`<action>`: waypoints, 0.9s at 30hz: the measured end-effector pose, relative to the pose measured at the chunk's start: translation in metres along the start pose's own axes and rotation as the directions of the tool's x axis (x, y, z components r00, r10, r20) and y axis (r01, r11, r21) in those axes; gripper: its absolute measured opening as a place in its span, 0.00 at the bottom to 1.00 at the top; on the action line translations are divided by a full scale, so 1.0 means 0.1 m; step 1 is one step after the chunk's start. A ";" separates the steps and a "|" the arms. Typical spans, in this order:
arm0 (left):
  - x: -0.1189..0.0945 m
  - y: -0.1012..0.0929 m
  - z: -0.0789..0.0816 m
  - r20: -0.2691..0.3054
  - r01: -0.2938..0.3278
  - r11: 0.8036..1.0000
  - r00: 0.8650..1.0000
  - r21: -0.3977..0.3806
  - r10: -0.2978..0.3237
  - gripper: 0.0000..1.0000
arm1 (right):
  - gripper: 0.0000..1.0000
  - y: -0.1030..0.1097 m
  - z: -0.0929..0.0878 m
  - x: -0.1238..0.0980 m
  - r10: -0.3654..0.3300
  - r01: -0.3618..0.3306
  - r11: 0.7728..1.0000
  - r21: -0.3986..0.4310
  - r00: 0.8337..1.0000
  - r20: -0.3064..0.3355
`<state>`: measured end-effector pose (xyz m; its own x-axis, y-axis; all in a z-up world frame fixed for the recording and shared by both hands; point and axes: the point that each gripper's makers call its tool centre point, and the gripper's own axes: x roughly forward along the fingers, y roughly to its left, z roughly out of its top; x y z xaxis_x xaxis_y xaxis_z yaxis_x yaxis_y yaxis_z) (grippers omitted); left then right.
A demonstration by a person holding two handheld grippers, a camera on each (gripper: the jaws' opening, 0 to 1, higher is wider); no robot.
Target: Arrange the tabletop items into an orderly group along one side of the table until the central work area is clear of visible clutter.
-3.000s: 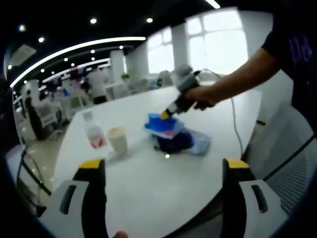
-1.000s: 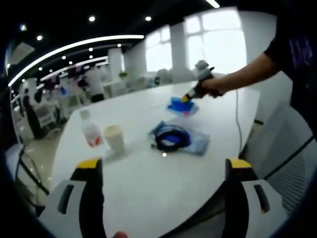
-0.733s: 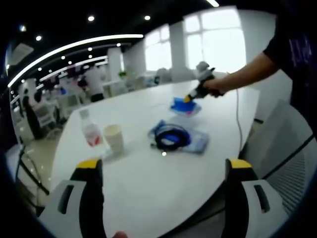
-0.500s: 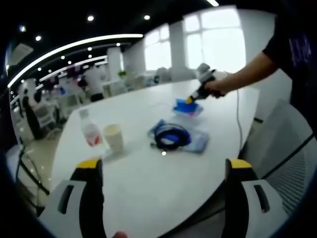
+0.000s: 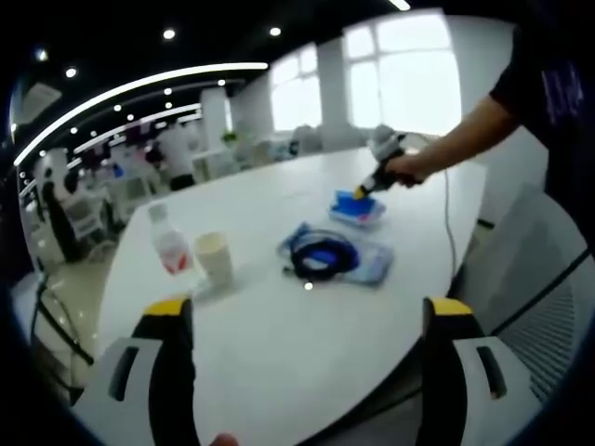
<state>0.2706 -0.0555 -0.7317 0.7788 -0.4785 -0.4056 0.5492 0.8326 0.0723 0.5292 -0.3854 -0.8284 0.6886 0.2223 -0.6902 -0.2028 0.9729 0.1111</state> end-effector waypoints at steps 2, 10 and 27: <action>0.00 0.00 0.00 0.000 -0.002 1.000 1.000 0.003 0.002 0.99 | 0.00 -0.01 -0.02 0.02 -0.004 0.004 1.000 -0.023 1.000 -0.002; 0.00 0.01 0.00 0.002 -0.005 1.000 1.000 0.002 0.005 0.99 | 0.00 -0.04 -0.09 0.06 -0.013 0.012 0.999 -0.037 1.000 -0.020; 0.01 0.02 0.00 0.007 -0.003 1.000 1.000 -0.001 0.003 0.99 | 0.20 -0.02 -0.05 -0.03 -0.013 0.017 0.997 -0.082 0.999 0.039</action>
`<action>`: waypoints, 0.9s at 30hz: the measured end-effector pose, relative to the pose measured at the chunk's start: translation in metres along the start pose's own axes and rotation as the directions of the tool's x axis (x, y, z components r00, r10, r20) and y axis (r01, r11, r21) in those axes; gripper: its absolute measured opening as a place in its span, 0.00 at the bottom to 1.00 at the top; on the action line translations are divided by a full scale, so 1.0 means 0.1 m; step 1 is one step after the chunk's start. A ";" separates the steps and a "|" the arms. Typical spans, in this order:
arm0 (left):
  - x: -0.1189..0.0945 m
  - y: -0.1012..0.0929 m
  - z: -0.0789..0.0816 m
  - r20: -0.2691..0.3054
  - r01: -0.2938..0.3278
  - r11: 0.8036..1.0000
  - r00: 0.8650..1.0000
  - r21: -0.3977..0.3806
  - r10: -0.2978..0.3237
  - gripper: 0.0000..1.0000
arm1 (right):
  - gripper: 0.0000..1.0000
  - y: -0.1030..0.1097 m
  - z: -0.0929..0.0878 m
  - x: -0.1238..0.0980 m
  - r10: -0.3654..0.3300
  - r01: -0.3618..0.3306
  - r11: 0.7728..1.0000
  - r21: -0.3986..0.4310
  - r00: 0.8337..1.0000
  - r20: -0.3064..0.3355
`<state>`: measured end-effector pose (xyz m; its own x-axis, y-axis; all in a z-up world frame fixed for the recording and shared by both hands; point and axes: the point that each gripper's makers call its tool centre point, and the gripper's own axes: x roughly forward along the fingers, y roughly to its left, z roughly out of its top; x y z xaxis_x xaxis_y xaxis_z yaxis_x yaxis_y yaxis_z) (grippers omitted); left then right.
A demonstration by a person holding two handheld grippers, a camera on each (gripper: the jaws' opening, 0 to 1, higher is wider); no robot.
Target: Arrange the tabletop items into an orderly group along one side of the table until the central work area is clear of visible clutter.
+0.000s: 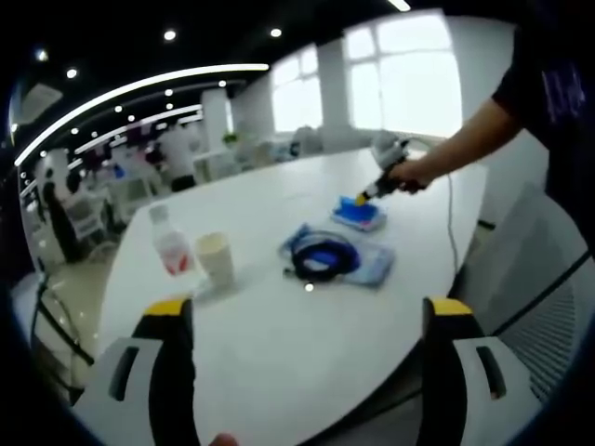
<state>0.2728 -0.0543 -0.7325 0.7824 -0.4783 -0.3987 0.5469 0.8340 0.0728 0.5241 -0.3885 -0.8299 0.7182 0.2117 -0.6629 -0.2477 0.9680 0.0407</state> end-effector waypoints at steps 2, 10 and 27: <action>0.00 0.00 0.01 0.003 0.001 1.000 1.000 -0.002 -0.001 1.00 | 0.24 0.03 0.01 -0.02 0.006 -0.006 1.000 -0.001 1.000 0.006; 0.00 -0.01 0.04 0.012 -0.002 1.000 1.000 -0.002 0.002 1.00 | 0.37 0.17 0.02 -0.14 0.040 -0.038 0.998 -0.042 0.998 0.051; -0.01 -0.02 0.07 0.020 0.002 1.000 1.000 -0.003 -0.002 1.00 | 0.59 0.85 0.01 -0.44 0.235 -0.218 0.964 -0.152 0.966 0.110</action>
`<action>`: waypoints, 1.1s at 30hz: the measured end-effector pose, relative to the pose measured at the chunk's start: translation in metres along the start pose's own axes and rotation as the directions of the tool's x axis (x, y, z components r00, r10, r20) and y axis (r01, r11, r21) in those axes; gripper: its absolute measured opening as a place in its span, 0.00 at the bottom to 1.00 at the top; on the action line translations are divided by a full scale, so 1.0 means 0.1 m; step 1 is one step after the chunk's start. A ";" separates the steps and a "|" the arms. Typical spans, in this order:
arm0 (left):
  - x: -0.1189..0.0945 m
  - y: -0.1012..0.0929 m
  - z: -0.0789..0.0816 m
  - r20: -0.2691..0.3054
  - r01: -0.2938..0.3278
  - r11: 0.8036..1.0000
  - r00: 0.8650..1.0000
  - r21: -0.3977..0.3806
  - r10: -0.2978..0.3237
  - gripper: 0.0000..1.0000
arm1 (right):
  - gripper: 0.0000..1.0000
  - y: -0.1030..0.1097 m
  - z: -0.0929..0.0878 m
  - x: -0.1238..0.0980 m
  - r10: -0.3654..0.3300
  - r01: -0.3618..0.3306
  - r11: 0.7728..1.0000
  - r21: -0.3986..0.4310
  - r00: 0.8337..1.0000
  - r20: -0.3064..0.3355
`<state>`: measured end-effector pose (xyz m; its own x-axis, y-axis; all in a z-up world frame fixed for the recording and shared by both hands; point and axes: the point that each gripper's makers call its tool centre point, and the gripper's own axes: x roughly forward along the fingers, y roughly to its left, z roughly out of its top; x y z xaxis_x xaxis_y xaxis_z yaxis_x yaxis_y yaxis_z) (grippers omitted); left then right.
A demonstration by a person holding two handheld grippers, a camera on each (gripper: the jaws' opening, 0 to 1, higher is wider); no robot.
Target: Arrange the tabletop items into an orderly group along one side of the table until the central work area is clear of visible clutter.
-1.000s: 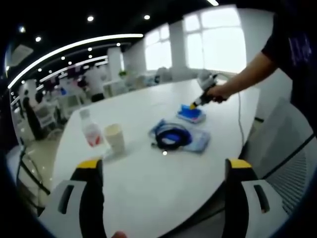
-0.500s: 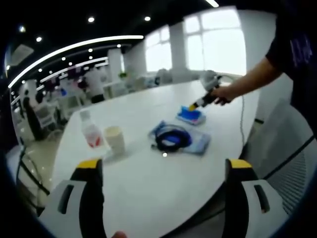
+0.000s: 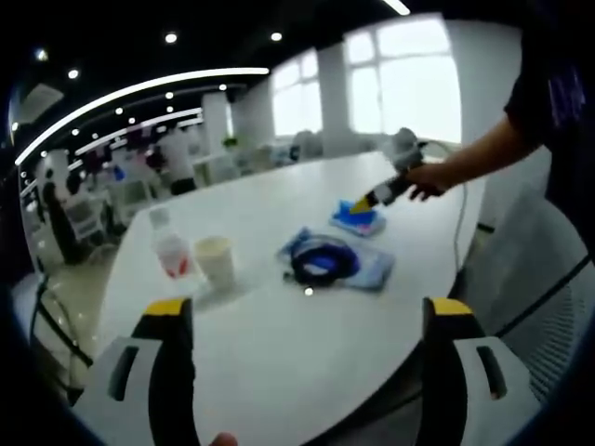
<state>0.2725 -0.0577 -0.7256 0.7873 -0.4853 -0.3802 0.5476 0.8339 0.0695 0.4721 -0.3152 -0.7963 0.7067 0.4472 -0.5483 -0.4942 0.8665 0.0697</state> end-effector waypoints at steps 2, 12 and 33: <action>0.00 0.00 0.00 0.001 0.002 1.000 1.000 0.000 -0.002 1.00 | 0.59 0.08 0.01 -0.01 0.022 -0.022 1.000 -0.021 1.000 0.002; -0.01 -0.01 0.00 0.002 0.008 1.000 1.000 0.004 -0.008 1.00 | 0.69 0.59 -0.01 -0.02 0.160 -0.158 0.981 -0.116 0.987 0.009; -0.02 0.00 0.00 0.011 0.008 1.000 1.000 0.001 -0.008 1.00 | 0.82 1.39 -0.15 0.09 0.366 -0.358 0.858 -0.368 0.929 -0.050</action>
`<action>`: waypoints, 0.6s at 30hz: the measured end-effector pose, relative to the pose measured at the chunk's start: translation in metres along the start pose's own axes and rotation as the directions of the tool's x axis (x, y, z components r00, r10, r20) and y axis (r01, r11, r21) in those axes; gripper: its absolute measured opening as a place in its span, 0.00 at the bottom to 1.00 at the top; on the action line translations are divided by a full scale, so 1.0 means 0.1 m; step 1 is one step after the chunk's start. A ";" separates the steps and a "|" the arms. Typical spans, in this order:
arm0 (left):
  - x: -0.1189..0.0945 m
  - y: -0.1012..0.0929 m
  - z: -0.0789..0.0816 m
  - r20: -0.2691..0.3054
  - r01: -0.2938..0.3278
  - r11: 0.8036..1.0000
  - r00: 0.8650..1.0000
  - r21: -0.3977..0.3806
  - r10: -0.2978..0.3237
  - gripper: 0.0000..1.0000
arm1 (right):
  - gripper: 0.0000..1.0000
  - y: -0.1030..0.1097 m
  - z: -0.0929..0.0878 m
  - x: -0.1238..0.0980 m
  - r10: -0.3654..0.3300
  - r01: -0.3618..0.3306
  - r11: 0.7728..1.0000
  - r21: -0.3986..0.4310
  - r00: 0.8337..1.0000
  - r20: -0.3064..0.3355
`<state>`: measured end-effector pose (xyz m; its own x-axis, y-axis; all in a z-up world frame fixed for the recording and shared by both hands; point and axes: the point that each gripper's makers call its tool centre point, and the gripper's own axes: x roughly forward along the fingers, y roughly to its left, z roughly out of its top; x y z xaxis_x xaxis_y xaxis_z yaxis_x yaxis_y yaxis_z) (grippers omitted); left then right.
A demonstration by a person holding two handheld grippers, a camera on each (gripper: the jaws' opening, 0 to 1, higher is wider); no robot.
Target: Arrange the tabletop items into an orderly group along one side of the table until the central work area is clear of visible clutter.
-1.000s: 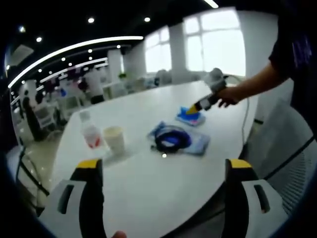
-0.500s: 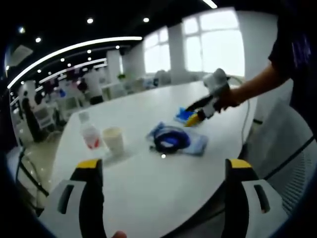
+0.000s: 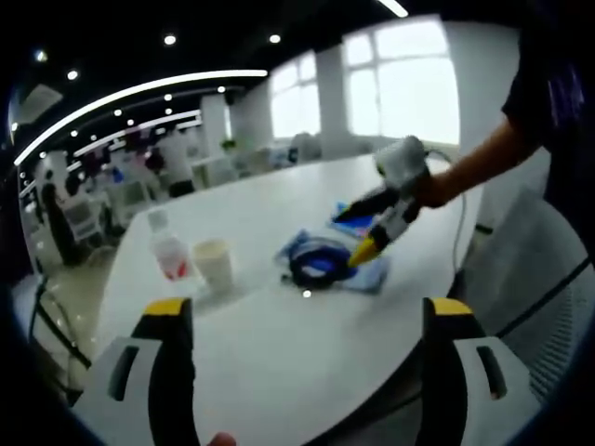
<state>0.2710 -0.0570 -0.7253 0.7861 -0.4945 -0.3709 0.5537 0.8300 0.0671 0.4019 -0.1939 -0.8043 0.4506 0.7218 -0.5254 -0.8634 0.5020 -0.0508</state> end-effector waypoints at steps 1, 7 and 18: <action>0.00 0.00 0.00 0.000 -0.001 1.000 1.000 0.000 0.001 1.00 | 0.81 0.01 0.00 0.01 0.004 -0.004 1.000 -0.005 1.000 0.001; 0.00 0.01 -0.01 0.000 -0.005 1.000 1.000 -0.005 0.005 1.00 | 0.75 0.05 0.00 0.10 0.028 -0.029 0.999 -0.037 1.000 -0.011; 0.01 0.01 -0.01 -0.005 -0.003 1.000 1.000 -0.009 0.003 1.00 | 0.57 0.05 -0.02 0.21 0.055 -0.058 0.993 -0.101 0.998 -0.028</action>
<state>0.2718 -0.0562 -0.7263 0.7861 -0.4911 -0.3753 0.5493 0.8335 0.0599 0.4069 -0.1770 -0.8172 0.3957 0.7347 -0.5511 -0.9065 0.4088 -0.1058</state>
